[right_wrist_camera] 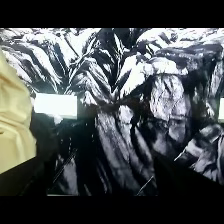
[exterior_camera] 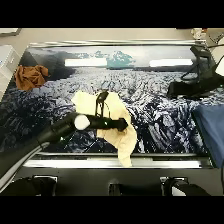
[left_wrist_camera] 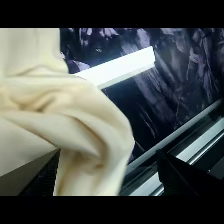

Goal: Fold the clothes and pants, and hang the long-sleeved shirts on hangers.

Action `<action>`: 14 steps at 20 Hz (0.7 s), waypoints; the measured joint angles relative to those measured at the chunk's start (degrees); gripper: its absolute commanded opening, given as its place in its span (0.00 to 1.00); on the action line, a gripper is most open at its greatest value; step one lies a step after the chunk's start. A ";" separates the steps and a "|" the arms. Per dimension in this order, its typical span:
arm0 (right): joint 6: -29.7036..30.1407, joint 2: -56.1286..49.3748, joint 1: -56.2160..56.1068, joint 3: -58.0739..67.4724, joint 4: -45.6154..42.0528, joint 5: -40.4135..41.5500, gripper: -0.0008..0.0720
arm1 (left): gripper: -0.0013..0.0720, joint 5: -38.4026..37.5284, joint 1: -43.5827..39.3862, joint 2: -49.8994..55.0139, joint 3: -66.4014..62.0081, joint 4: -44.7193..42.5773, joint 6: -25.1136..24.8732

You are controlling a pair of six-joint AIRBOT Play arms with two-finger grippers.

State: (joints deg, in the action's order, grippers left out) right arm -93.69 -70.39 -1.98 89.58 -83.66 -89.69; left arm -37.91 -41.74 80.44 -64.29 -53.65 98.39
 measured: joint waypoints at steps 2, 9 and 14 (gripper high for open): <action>-0.44 0.04 -0.02 -2.62 4.52 -1.90 0.93 | 1.00 -5.66 8.22 1.05 -3.69 0.83 -2.84; 4.96 0.79 -0.07 -31.67 27.98 -0.76 0.95 | 1.00 -23.56 43.50 2.62 -5.05 1.18 -7.61; 9.29 0.87 -0.09 -47.30 35.91 5.90 0.95 | 1.00 -18.97 49.99 4.13 3.91 3.58 -9.99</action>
State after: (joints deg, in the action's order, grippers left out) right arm -84.40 -69.52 -2.07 42.28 -47.75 -83.79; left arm -56.88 8.25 84.58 -60.38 -50.06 88.40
